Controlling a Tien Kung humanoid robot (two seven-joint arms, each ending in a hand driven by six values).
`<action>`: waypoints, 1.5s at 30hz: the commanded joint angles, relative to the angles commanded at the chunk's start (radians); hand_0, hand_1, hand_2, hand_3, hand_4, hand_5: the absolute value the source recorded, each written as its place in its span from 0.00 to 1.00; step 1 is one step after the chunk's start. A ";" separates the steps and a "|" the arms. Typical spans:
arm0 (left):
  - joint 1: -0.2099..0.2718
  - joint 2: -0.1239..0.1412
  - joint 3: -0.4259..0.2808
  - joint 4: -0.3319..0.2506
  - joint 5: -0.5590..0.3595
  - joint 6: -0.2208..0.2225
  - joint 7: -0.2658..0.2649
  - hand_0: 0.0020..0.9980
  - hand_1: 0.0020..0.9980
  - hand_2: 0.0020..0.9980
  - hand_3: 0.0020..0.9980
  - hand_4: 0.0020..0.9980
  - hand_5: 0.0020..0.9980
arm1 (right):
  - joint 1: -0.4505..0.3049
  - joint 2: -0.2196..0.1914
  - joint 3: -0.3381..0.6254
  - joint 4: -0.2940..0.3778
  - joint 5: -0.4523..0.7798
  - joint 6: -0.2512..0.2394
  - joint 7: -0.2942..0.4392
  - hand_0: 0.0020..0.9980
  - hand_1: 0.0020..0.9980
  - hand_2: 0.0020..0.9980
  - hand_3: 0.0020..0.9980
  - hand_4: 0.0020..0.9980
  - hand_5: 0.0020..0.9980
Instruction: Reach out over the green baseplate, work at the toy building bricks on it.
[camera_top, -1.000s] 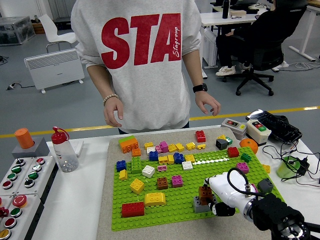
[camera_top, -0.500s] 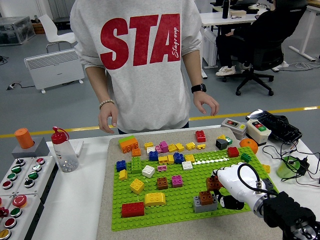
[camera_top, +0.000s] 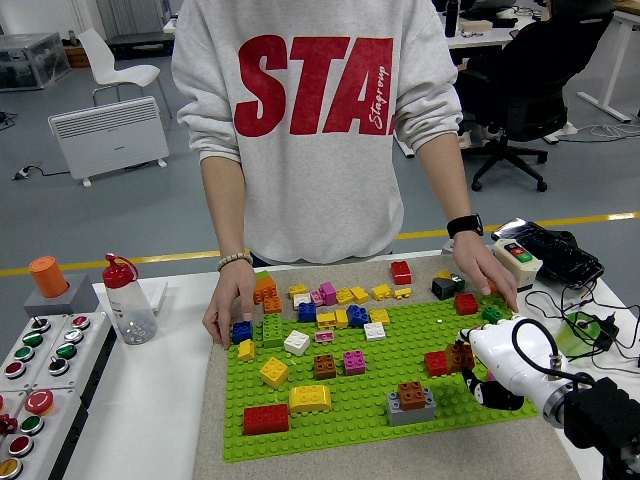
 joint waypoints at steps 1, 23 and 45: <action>0.000 0.000 0.000 0.000 0.000 0.000 0.000 0.65 0.69 0.67 0.56 0.28 1.00 | -0.001 -0.001 0.000 0.000 0.002 0.002 0.000 0.36 0.48 0.55 0.52 0.43 0.30; -0.007 0.002 0.001 0.000 -0.001 -0.001 0.000 0.66 0.69 0.67 0.57 0.28 1.00 | -0.002 -0.002 -0.019 -0.005 0.019 0.027 0.000 0.22 0.37 0.47 0.51 0.42 0.28; -0.009 0.002 0.001 0.000 -0.002 -0.001 -0.001 0.66 0.69 0.67 0.57 0.28 1.00 | -0.009 -0.080 -0.025 -0.038 0.021 0.045 0.000 0.23 0.38 0.47 0.51 0.42 0.28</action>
